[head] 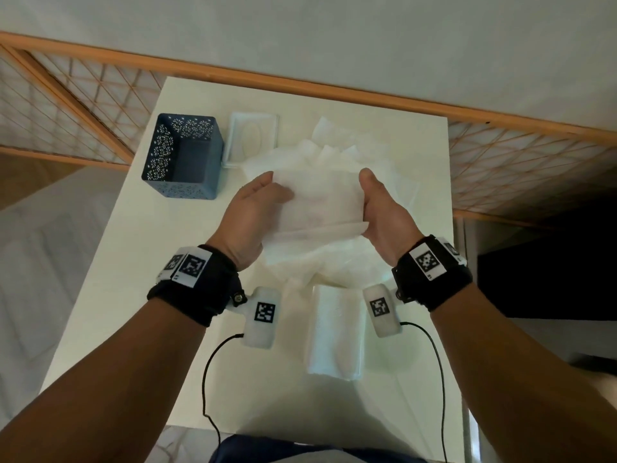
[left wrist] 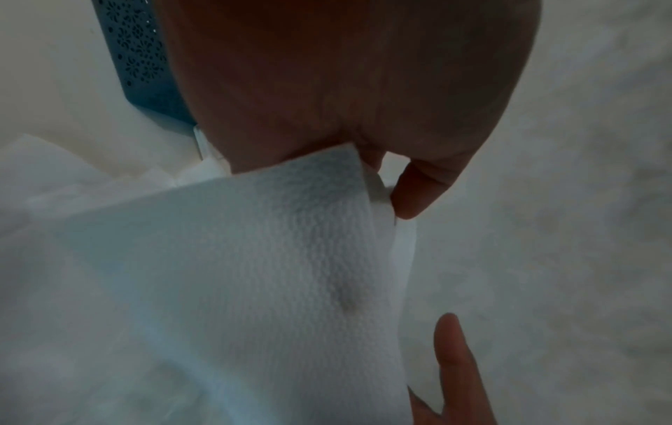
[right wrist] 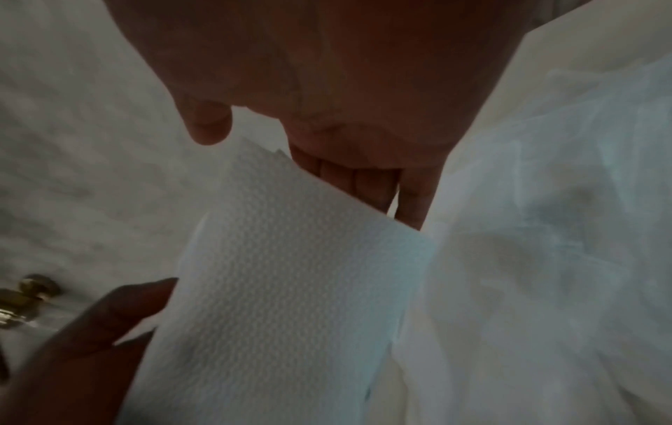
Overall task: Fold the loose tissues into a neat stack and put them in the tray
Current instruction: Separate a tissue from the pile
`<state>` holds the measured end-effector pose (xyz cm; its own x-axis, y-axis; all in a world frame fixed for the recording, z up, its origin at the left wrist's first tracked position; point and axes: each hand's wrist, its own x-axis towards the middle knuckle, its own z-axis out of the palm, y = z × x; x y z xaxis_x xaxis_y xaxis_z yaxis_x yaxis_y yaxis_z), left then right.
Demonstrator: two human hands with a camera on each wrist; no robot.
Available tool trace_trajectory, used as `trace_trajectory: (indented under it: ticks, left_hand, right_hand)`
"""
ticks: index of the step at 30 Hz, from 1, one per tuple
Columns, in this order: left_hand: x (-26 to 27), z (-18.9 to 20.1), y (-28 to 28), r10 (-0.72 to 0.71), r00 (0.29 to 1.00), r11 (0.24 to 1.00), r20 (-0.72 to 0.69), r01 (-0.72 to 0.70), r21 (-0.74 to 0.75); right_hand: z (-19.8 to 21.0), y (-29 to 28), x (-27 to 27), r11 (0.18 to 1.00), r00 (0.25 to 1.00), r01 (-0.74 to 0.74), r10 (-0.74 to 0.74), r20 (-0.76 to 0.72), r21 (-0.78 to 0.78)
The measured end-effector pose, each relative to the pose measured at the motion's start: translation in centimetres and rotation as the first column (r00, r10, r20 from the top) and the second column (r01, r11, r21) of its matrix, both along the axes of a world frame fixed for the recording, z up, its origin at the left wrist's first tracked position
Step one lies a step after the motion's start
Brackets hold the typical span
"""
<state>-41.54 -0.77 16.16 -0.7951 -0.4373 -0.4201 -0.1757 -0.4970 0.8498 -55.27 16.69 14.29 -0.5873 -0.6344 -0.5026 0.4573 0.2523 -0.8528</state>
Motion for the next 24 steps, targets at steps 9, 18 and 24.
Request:
trace_trajectory:
  ticks: [9,18,24]
  left_hand:
    - [0.8,1.6,0.2,0.044,0.997,0.998,0.056,-0.042,-0.044]
    - [4.1,-0.4,1.1,-0.105,0.976,0.993,0.193,0.092,0.074]
    - [5.1,-0.6,2.0,-0.108,0.979,0.994,0.174,0.112,-0.010]
  right_hand:
    - [1.6,1.9,2.3,0.987,0.997,-0.053,0.045,-0.055,-0.149]
    - [0.9,2.9,3.1,0.988,0.990,-0.031,0.010,-0.142,-0.149]
    - [1.5,2.9,3.8,0.995,0.982,-0.026,0.008,-0.191,-0.093]
